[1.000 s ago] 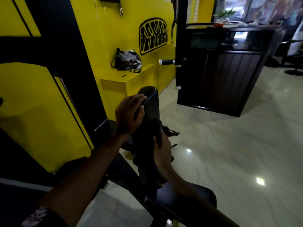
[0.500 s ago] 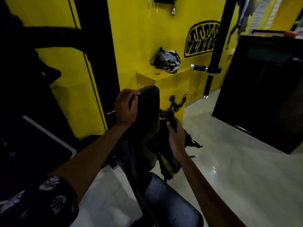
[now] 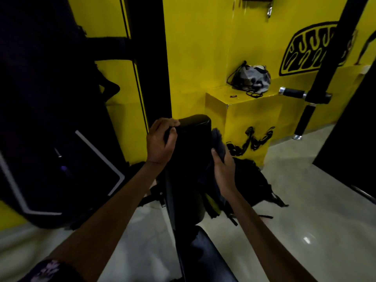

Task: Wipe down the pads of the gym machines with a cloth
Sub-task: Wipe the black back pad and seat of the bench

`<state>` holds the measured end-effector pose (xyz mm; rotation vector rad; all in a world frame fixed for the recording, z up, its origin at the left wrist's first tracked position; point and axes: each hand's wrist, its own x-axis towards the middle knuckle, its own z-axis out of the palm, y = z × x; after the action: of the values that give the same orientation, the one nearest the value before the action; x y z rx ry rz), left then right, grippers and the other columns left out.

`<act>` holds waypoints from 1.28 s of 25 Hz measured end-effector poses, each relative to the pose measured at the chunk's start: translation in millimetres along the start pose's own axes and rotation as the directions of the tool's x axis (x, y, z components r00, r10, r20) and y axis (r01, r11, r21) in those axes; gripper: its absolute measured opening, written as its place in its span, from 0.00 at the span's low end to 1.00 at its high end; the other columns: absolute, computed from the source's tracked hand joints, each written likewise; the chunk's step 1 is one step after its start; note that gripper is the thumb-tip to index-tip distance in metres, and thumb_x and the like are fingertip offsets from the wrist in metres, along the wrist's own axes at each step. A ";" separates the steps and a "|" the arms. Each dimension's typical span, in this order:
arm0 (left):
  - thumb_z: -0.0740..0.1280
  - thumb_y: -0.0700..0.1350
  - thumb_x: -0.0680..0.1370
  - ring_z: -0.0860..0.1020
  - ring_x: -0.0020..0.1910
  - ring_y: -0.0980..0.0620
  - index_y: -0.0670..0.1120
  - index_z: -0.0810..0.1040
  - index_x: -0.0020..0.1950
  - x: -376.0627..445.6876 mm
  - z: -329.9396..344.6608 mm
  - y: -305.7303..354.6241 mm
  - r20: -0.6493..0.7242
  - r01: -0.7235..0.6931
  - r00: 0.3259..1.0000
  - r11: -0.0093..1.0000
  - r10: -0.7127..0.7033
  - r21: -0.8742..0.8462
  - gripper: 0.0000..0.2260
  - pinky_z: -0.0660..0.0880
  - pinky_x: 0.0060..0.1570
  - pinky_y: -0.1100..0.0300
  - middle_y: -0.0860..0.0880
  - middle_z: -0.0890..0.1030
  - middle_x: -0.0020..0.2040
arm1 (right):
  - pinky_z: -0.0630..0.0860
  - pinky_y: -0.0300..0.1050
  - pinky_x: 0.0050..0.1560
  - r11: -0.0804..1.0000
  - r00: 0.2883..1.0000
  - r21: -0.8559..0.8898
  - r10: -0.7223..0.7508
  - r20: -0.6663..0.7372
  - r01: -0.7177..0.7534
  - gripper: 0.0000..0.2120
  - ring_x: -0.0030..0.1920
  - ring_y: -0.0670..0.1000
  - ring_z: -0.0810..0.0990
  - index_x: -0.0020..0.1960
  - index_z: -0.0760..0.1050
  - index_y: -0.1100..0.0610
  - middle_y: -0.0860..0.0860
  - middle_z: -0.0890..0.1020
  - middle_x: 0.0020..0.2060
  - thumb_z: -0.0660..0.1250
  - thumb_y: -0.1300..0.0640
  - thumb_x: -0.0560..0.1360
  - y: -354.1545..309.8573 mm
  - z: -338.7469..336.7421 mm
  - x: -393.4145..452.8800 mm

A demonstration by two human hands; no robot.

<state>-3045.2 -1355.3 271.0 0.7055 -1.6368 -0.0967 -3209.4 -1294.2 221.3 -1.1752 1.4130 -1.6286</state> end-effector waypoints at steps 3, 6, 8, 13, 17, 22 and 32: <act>0.54 0.42 0.79 0.77 0.56 0.42 0.36 0.78 0.52 0.9 -2.7 16.0 0.032 0.021 0.999 0.977 -0.028 0.214 0.15 0.75 0.53 0.51 0.38 0.80 0.51 | 0.73 0.50 0.61 0.988 0.989 0.142 0.045 0.142 -0.066 0.18 0.62 0.51 0.75 0.69 0.67 0.52 0.49 0.76 0.62 0.60 0.55 0.80 -3.6 -7.9 10.3; 0.51 0.43 0.79 0.78 0.53 0.39 0.37 0.76 0.55 -2.8 -1.1 33.6 0.092 -0.035 0.996 0.855 -0.014 0.517 0.16 0.72 0.55 0.49 0.40 0.80 0.53 | 0.74 0.47 0.57 0.988 0.965 0.122 -0.122 0.231 0.095 0.15 0.58 0.49 0.76 0.68 0.68 0.49 0.46 0.77 0.57 0.60 0.55 0.81 -15.6 -16.0 31.8; 0.50 0.48 0.80 0.75 0.57 0.40 0.40 0.74 0.59 -5.6 3.3 48.3 0.133 -0.009 0.984 0.720 -0.116 0.694 0.18 0.64 0.64 0.45 0.41 0.78 0.57 | 0.74 0.51 0.59 0.979 0.951 0.067 -0.201 0.236 0.190 0.16 0.60 0.50 0.75 0.67 0.68 0.47 0.47 0.77 0.58 0.61 0.55 0.80 -2.9 -17.6 31.3; 0.51 0.52 0.79 0.70 0.67 0.45 0.43 0.71 0.68 -3.1 27.2 73.6 0.233 -0.115 0.955 0.492 -0.184 0.863 0.22 0.51 0.70 0.36 0.45 0.73 0.67 | 0.73 0.59 0.59 0.984 0.910 0.144 -0.153 0.386 0.104 0.17 0.62 0.51 0.75 0.64 0.69 0.42 0.48 0.78 0.60 0.59 0.45 0.76 27.6 -28.4 33.9; 0.49 0.55 0.79 0.69 0.68 0.45 0.42 0.69 0.70 1.9 41.3 75.3 0.238 -0.101 0.940 0.468 -0.243 0.878 0.26 0.53 0.69 0.38 0.45 0.72 0.69 | 0.72 0.55 0.60 0.966 0.885 0.159 -0.250 0.392 0.203 0.24 0.63 0.53 0.74 0.69 0.69 0.53 0.51 0.77 0.61 0.58 0.45 0.76 7.2 -25.3 49.2; 0.51 0.60 0.79 0.68 0.65 0.44 0.50 0.65 0.71 -4.8 56.5 63.4 0.223 -0.161 0.957 0.300 -0.183 0.940 0.25 0.58 0.66 0.40 0.46 0.71 0.69 | 0.70 0.56 0.61 0.985 0.912 0.090 -0.168 0.374 0.145 0.32 0.64 0.55 0.72 0.69 0.69 0.53 0.51 0.76 0.62 0.55 0.36 0.72 57.3 -29.8 28.7; 0.53 0.59 0.79 0.72 0.58 0.46 0.49 0.70 0.64 -11.8 65.0 34.0 0.142 -0.169 0.980 0.203 0.143 0.965 0.20 0.65 0.56 0.48 0.45 0.79 0.58 | 0.71 0.52 0.60 0.989 0.930 0.145 -0.076 0.360 0.025 0.27 0.62 0.53 0.73 0.65 0.73 0.55 0.50 0.78 0.59 0.58 0.39 0.73 112.3 -23.4 28.3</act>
<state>-3118.0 -1343.2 262.3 1.4863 -1.6462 1.2590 -3249.2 -1332.1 116.7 -1.3589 1.0258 -1.4240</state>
